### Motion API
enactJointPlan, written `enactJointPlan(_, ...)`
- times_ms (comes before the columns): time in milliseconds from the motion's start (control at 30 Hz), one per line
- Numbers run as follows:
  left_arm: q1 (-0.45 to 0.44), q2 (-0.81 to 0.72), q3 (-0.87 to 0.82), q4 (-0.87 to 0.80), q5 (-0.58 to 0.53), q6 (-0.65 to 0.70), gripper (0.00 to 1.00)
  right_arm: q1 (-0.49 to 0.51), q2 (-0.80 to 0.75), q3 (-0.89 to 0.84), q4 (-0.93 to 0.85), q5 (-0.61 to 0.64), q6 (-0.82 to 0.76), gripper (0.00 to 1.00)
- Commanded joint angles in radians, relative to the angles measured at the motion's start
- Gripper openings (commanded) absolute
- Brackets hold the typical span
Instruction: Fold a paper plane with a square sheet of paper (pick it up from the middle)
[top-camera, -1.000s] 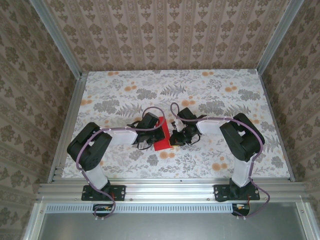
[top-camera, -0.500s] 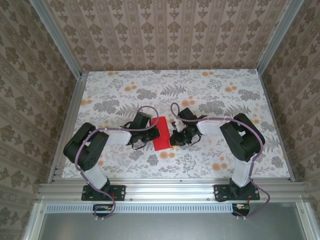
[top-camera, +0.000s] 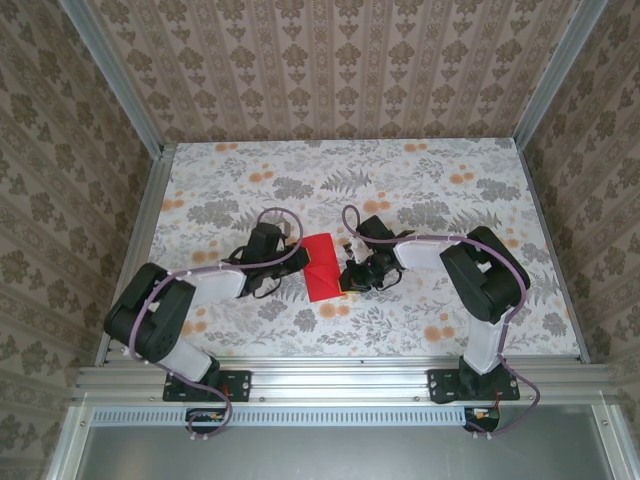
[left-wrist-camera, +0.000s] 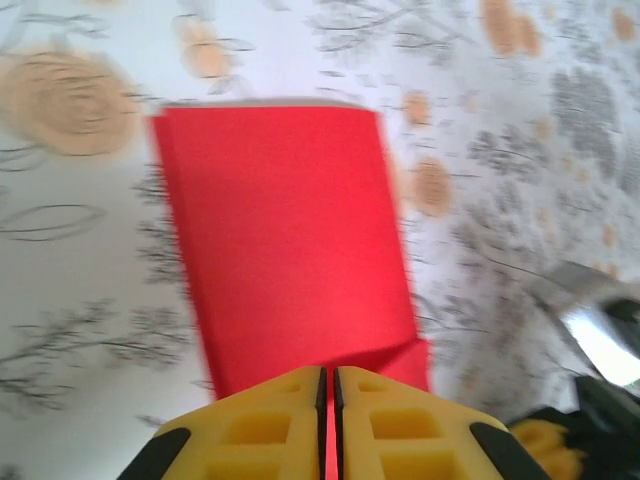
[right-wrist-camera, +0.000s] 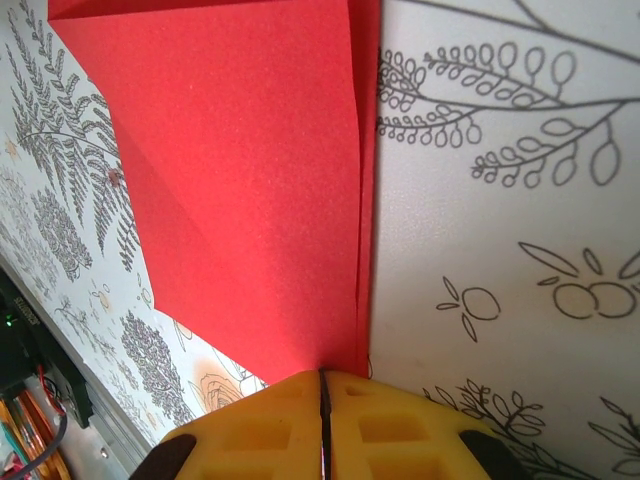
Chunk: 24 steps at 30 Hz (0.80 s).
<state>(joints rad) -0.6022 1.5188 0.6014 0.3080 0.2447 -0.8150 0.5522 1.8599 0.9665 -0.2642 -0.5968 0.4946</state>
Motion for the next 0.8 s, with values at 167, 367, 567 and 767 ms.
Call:
enactJointPlan(167, -0.140, -0.030, -0.042, 0.021, -0.034, -0.073, 0.12, -0.005, 0.067, -0.057, -0.126, 0.081, 0.027, 0.09)
enactJointPlan(367, -0.185, 0.083, -0.042, 0.158, 0.010, -0.152, 0.08, -0.005, 0.073, -0.058, -0.125, 0.081, 0.031, 0.09)
enactJointPlan(567, -0.203, 0.154, -0.007, 0.154, 0.013, -0.165, 0.06, -0.005, 0.070, -0.064, -0.115, 0.081, 0.038, 0.09)
enactJointPlan(767, -0.202, 0.190, 0.001, 0.109, -0.004, -0.170, 0.05, -0.005, 0.078, -0.061, -0.120, 0.081, 0.035, 0.08)
